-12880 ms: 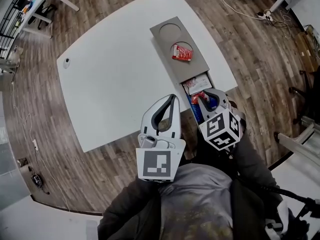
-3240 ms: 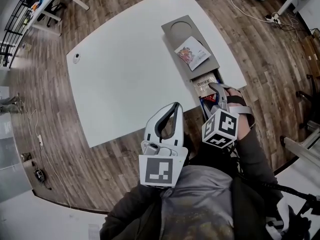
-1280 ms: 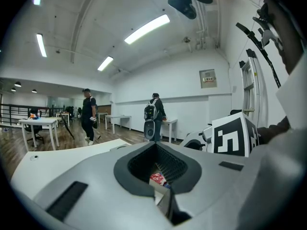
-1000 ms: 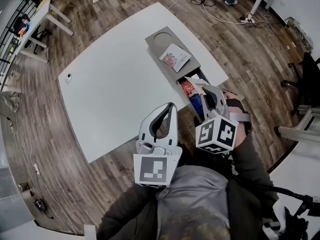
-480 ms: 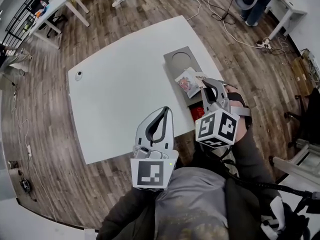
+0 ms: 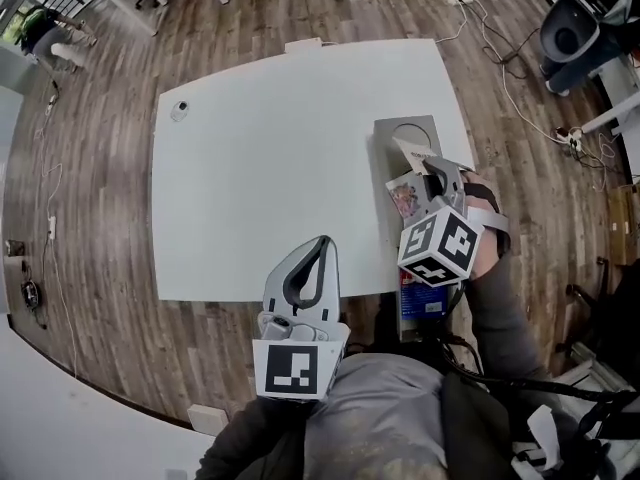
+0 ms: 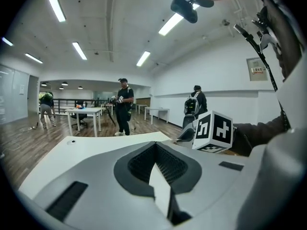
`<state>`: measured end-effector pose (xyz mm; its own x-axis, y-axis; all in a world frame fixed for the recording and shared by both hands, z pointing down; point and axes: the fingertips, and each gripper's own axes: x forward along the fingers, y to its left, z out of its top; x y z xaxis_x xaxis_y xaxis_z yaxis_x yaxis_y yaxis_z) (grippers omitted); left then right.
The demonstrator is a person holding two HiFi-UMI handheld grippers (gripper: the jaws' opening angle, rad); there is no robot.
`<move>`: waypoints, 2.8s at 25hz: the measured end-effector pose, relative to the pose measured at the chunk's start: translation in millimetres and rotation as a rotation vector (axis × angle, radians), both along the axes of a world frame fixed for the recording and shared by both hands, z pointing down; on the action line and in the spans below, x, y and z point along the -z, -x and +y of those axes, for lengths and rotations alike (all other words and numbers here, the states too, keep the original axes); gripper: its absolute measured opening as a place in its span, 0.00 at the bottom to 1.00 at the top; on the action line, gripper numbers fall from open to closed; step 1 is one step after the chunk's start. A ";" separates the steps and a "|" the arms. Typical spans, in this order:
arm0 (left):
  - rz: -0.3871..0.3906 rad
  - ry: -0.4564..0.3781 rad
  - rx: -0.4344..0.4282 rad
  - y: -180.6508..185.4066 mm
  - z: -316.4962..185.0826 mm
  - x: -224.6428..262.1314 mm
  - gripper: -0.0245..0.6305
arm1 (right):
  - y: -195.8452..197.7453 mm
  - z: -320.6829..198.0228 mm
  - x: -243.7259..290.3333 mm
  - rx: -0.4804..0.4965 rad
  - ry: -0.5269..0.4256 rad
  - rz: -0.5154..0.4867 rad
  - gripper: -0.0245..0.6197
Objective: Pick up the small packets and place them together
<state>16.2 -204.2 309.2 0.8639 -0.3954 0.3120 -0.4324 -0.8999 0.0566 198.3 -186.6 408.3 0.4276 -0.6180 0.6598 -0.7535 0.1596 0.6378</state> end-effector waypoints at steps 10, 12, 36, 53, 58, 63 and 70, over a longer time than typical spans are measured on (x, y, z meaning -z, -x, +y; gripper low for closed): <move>-0.020 0.002 0.022 3.1 -0.3 -2.0 0.04 | 15.4 1.7 -16.3 0.028 0.062 -0.101 0.14; -0.012 0.005 0.019 3.2 2.6 0.2 0.04 | 19.1 5.9 -16.6 0.031 0.073 -0.116 0.17; 0.054 0.006 -0.196 26.1 63.7 20.5 0.04 | 58.0 105.7 16.6 -0.158 0.020 -0.054 0.24; -0.036 0.013 -0.468 29.5 120.8 -6.4 0.04 | 144.3 162.7 -58.9 -0.195 0.062 -0.226 0.24; -0.038 0.020 -0.424 31.2 105.2 -8.5 0.04 | 149.0 147.0 -73.8 -0.123 0.121 -0.239 0.25; -0.053 0.043 -0.351 25.4 83.3 -22.5 0.04 | 142.4 129.0 -95.0 -0.047 0.189 -0.264 0.29; -0.081 0.093 -0.272 19.3 63.9 -30.7 0.04 | 131.7 108.5 -91.1 0.021 0.199 -0.341 0.16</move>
<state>-3.1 -140.3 339.9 0.9051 -0.1196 0.4080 -0.1828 -0.9758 0.1196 66.6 -78.1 499.4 0.1513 -0.4698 0.8697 -0.9121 0.2728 0.3060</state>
